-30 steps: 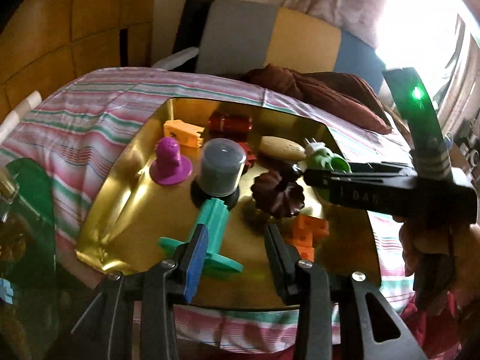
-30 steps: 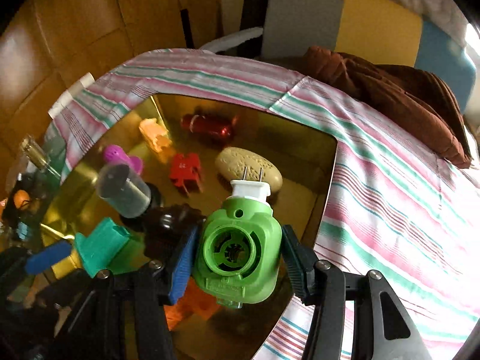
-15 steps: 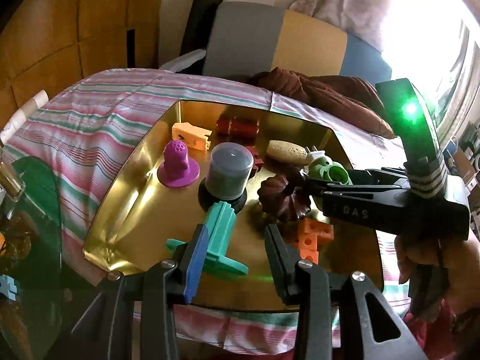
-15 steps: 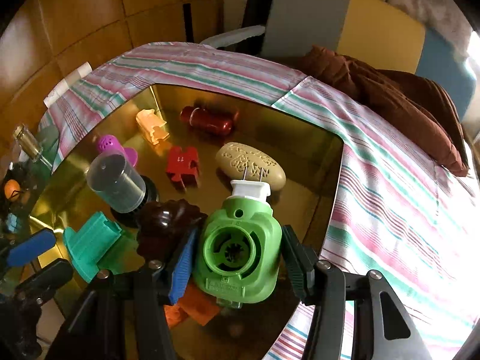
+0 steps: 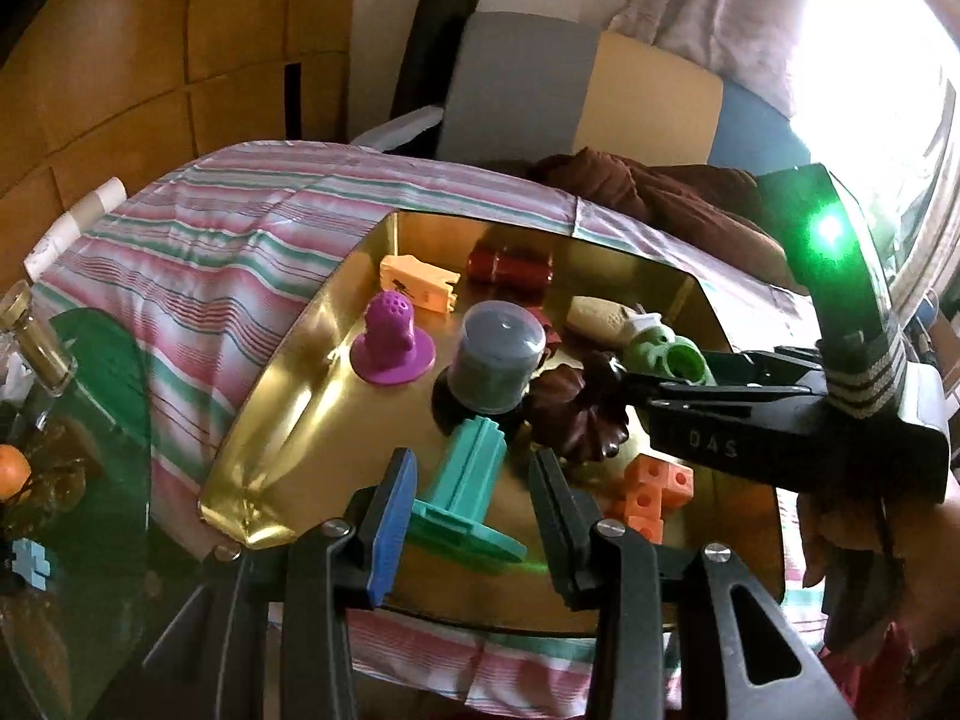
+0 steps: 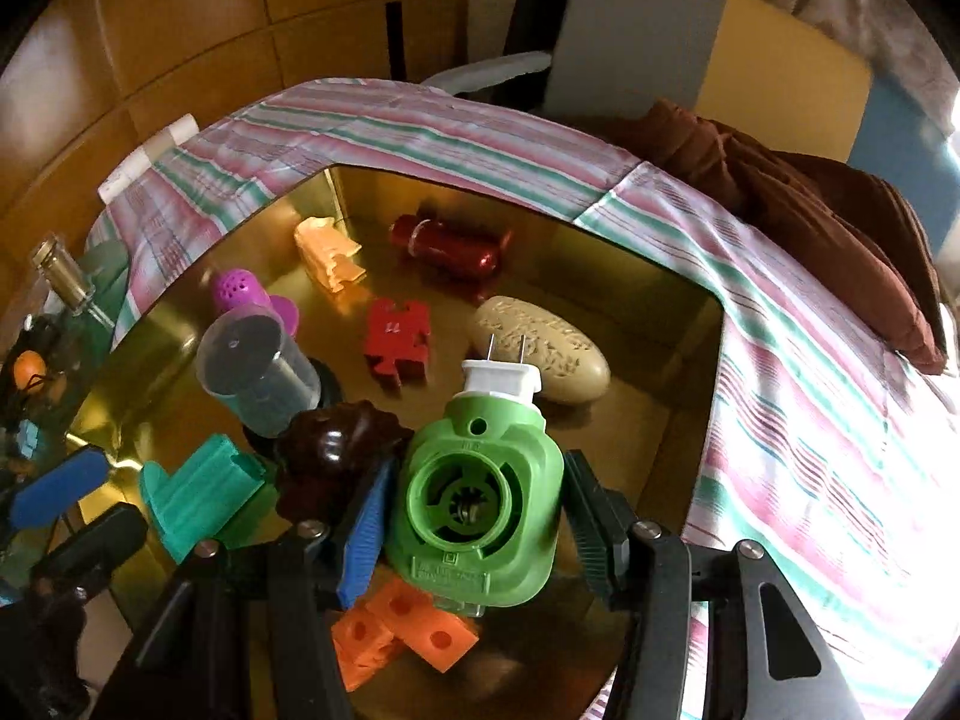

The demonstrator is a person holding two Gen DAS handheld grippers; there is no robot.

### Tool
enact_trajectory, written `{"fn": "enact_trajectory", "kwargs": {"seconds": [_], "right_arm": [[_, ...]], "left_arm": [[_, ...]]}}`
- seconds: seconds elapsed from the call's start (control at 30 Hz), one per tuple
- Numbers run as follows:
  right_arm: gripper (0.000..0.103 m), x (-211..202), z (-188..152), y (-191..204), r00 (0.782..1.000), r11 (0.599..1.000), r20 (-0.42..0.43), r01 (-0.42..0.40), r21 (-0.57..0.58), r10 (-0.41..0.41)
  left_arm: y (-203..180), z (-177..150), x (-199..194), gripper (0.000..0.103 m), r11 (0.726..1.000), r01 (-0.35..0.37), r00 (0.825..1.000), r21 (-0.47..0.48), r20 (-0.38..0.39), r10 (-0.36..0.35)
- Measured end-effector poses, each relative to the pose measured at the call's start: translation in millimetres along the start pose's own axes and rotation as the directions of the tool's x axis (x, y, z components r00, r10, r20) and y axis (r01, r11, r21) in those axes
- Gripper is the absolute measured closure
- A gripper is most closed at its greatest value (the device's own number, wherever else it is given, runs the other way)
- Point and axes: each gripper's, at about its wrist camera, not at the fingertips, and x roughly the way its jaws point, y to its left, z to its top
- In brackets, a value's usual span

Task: Organize rigid objects
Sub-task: 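Carry the green piece with the right tool into the gold tray, then open the right tool to release the green piece in the tray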

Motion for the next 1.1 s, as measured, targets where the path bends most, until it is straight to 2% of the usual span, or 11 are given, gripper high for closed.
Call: {"fn": "enact_trajectory", "kwargs": {"seconds": [0.2, 0.33, 0.47, 0.73, 0.87, 1.1], "right_arm": [[0.047, 6, -1, -9, 0.999, 0.999, -0.029, 0.035, 0.021, -0.034], [0.047, 10, -1, -10, 0.999, 0.999, -0.032, 0.044, 0.030, -0.043], [0.046, 11, -1, -9, 0.998, 0.998, -0.029, 0.057, 0.036, -0.056], [0.037, -2, -10, -6, 0.999, 0.998, -0.023, 0.033, 0.055, -0.032], [0.025, -12, -17, 1, 1.000, 0.998, -0.003, 0.013, 0.068, -0.013], [0.017, -23, -28, 4, 1.000, 0.994, -0.003, 0.002, 0.110, -0.002]], "left_arm": [[1, 2, -3, 0.064, 0.999, -0.050, 0.998, -0.006, 0.023, 0.050], [0, 4, -6, 0.064, 0.991, -0.135, 0.990, -0.008, 0.048, 0.135], [1, 5, -7, 0.064, 0.988, -0.155, 0.986, -0.015, 0.052, 0.156], [6, 7, -2, 0.064, 0.983, -0.181, 0.983, -0.031, 0.023, 0.182], [9, 7, 1, 0.064, 0.984, -0.174, 0.985, -0.039, 0.002, 0.174], [16, 9, -1, 0.064, 0.977, -0.203, 0.979, -0.063, -0.007, 0.203]]}}
